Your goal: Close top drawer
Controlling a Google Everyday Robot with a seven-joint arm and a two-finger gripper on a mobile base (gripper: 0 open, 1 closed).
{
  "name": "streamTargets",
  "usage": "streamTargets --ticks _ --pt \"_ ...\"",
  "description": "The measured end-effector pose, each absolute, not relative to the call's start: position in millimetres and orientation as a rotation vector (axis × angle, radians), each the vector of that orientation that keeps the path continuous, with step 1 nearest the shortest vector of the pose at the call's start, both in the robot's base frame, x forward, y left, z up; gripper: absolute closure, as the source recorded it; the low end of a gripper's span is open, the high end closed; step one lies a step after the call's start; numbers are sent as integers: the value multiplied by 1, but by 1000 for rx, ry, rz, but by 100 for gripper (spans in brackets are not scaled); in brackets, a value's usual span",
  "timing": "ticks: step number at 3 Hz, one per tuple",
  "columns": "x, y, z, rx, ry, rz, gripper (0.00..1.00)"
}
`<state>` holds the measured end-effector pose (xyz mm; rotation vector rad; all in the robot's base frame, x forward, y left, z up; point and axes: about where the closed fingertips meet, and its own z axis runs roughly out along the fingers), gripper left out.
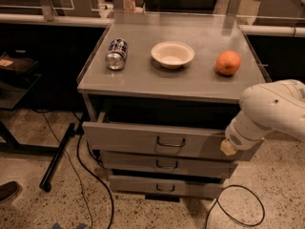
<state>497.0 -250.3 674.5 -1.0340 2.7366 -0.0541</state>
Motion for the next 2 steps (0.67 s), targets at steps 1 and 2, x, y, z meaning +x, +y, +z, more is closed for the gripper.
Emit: streamTargets --ticks 1,2 --pt "514 -250 670 -1032 2737 -95 98" --pt "514 -250 670 -1032 2737 -95 76"
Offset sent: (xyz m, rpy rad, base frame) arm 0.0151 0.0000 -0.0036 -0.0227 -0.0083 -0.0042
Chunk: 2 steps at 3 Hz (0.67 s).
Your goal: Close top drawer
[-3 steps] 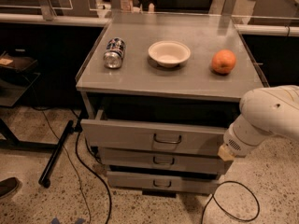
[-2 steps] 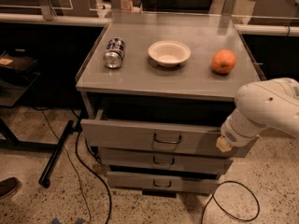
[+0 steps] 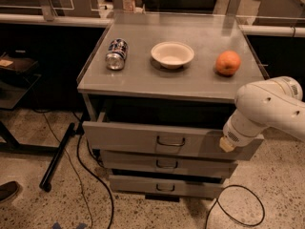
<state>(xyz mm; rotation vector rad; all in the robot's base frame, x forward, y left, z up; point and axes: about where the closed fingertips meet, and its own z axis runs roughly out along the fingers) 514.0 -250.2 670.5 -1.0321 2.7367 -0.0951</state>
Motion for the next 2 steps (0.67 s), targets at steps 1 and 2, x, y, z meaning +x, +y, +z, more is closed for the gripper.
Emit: streamTargets --ticks 1,2 --pt "514 -250 670 -1032 2737 -95 53" --pt "514 -250 671 -1032 2737 -95 21"
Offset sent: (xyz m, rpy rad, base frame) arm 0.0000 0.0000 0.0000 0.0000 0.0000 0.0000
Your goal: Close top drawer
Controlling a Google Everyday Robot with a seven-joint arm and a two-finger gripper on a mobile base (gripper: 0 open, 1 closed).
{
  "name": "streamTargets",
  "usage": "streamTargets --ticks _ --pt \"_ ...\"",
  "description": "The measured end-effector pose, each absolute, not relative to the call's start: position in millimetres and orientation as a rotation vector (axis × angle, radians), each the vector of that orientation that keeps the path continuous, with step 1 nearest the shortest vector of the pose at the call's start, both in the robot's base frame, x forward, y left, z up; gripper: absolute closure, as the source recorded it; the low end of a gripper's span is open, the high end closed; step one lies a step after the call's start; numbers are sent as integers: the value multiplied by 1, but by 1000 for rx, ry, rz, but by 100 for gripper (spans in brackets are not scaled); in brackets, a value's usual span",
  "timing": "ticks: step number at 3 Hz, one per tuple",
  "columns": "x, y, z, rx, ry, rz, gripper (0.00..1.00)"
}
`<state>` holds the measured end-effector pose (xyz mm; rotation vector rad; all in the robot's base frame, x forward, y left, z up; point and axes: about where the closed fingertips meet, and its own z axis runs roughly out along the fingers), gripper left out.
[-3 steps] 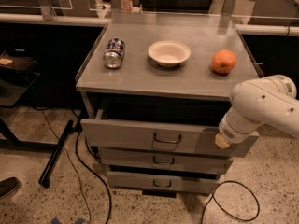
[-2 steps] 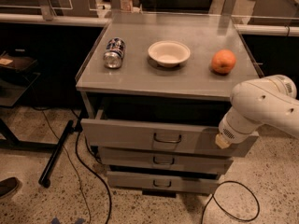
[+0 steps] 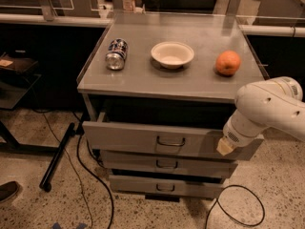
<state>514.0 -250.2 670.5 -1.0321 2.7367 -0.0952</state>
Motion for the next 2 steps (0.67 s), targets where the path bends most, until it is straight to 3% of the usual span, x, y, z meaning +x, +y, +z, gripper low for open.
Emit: streamTargets --ticks 1,2 --pt "514 -250 671 -1032 2737 -95 0" --pt "514 -250 671 -1032 2737 -95 0"
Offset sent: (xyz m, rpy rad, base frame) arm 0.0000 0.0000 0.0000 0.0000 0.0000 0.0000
